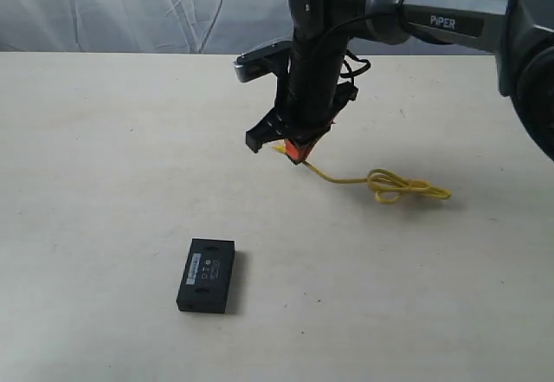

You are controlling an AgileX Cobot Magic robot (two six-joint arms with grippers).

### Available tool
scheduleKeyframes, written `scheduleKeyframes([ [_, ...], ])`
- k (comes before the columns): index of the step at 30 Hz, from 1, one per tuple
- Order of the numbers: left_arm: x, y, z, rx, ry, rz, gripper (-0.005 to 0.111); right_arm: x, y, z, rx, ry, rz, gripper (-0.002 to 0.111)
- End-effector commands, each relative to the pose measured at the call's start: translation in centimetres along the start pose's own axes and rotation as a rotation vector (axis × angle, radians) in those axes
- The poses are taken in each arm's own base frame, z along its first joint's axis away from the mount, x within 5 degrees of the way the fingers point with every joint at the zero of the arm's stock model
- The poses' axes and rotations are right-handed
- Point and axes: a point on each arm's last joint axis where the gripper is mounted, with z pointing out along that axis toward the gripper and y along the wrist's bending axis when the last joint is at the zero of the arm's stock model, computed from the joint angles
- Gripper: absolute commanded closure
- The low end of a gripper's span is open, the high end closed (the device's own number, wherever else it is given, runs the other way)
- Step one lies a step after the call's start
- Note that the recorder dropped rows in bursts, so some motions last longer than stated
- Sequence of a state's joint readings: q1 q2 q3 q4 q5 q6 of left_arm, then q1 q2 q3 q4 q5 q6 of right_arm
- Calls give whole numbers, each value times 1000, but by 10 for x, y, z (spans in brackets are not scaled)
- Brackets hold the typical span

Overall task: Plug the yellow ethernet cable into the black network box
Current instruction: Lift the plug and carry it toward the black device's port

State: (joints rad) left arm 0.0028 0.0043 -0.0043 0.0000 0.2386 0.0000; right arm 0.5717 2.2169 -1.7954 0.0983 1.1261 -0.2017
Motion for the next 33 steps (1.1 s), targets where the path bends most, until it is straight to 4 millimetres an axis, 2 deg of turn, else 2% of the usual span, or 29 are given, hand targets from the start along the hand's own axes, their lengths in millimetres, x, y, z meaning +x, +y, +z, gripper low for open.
scheduleKeyframes([
  [1, 1, 0, 0, -3, -7, -7, 107, 22, 8, -4, -54, 15, -88, 108],
  [10, 1, 0, 0, -3, -7, -7, 107, 74, 17, -9, 2, -184, -298, 108],
  [12, 1, 0, 0, -3, -7, -7, 107, 94, 21, -10, 28, -259, -352, 108],
  [15, 1, 0, 0, -3, -7, -7, 107, 115, 32, -2, -33, -258, -420, 108],
  [16, 1, 0, 0, -3, -7, -7, 107, 118, 41, 1, -69, -247, -468, 108],
  [19, -3, 0, 0, -6, -46, 6, 107, 119, 62, 3, -90, -236, -531, 108],
  [21, -9, 0, -1, -2, -116, -18, 107, 119, 72, 4, -95, -234, -567, 108],
  [22, -18, 0, -2, -2, -212, -18, 107, 118, 77, 4, -95, -238, -581, 108],
  [28, -34, 1, -7, -4, -400, -31, 107, 120, 78, 5, -97, -223, -597, 108],
  [30, -39, 1, -9, 3, -454, -83, 107, 126, 79, 5, -134, -159, -615, 108],
  [32, -41, 2, -9, 13, -409, -180, 107, 128, 80, 6, -145, -140, -620, 108],
  [33, -47, 1, -12, 17, -384, -167, 107, 128, 80, 6, -142, -145, -620, 108],
])
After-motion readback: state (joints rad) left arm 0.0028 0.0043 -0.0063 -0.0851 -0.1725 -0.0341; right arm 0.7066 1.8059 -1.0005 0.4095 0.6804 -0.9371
